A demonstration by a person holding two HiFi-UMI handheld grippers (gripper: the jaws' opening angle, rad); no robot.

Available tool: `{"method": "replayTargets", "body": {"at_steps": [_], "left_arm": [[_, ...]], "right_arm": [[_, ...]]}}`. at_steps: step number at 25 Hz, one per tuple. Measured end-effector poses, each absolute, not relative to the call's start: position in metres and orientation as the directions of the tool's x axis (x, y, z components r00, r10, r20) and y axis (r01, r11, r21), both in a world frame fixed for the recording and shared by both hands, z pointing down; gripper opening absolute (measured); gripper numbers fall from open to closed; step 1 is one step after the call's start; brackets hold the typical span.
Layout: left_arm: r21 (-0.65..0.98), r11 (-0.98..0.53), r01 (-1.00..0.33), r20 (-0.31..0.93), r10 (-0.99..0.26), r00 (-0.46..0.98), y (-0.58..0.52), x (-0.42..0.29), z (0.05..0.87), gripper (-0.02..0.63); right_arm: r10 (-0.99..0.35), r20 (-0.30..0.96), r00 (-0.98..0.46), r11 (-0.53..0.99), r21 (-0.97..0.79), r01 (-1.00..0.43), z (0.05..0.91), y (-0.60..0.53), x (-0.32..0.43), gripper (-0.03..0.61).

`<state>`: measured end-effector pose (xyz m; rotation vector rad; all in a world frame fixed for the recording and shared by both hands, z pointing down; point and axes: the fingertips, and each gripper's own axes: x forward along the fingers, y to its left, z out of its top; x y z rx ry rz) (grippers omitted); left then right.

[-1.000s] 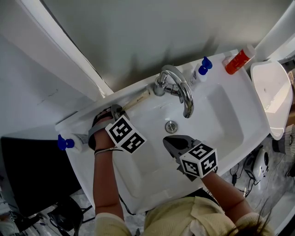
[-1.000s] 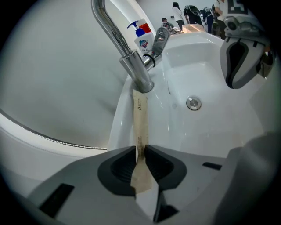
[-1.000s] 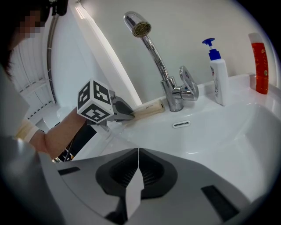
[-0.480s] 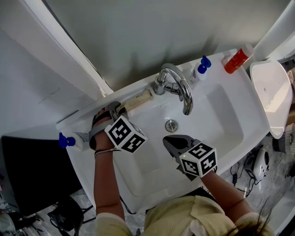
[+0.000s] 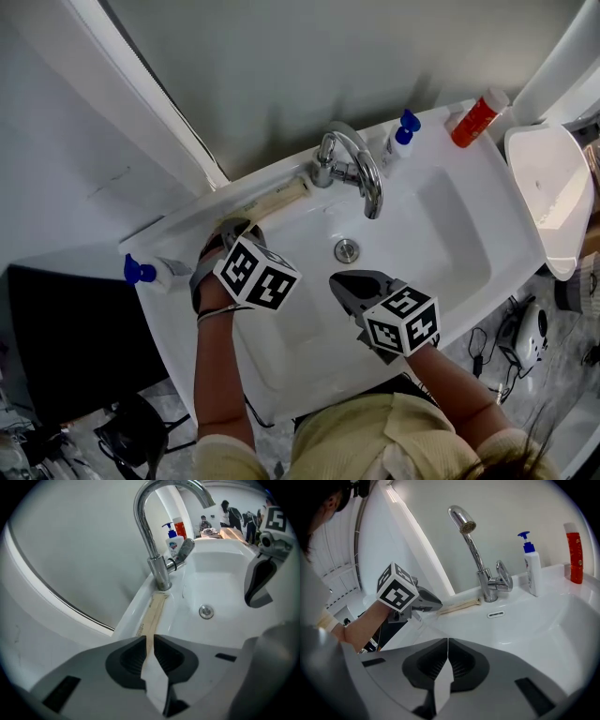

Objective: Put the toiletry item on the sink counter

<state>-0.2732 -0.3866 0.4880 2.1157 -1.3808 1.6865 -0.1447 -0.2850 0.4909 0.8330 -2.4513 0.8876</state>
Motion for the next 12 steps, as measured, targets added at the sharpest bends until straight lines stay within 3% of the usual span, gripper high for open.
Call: {"method": "replayTargets", "body": {"at_steps": [12], "left_arm": [[-0.344,-0.477,-0.809,0.822,-0.569,-0.014,-0.338,-0.263,0.477,0.071]], "right_arm": [[-0.4,0.509,-0.762,0.652,-0.426,-0.627,0.473,-0.263,-0.14,0.026]]}}
